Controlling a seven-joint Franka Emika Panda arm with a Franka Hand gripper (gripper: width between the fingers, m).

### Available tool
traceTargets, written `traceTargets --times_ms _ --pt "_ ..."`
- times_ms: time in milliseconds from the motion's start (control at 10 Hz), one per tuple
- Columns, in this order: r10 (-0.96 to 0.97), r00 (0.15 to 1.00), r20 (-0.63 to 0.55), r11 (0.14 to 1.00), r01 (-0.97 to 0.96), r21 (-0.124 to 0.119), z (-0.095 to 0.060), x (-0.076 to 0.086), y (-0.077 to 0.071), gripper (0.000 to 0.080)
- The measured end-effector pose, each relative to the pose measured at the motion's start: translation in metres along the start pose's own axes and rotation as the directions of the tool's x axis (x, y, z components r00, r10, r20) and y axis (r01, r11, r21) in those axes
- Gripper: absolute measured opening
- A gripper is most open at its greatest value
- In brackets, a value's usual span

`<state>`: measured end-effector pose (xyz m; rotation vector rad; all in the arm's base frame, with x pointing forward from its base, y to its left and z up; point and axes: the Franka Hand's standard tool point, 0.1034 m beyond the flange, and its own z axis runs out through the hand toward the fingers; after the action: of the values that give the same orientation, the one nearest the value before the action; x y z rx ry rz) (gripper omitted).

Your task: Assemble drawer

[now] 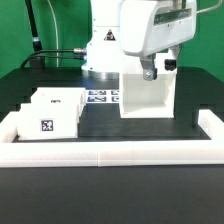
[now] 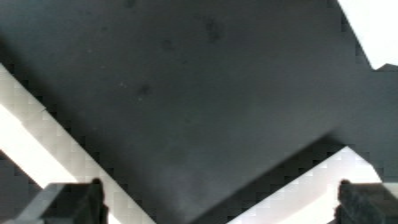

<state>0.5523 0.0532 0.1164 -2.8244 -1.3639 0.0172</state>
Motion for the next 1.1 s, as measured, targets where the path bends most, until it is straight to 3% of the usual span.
traceTargets --times_ms 200,400,1100 --pt "0.178 0.984 -0.009 0.984 -0.179 -0.017 -0.010 -0.016 -0.030 0.0649" --pt "0.285 0.958 -0.009 0.958 -0.285 -0.026 -0.021 -0.019 -0.057 0.0649" --pt "0.326 0.945 -0.006 0.945 -0.326 -0.025 -0.021 -0.022 -0.062 0.0649"
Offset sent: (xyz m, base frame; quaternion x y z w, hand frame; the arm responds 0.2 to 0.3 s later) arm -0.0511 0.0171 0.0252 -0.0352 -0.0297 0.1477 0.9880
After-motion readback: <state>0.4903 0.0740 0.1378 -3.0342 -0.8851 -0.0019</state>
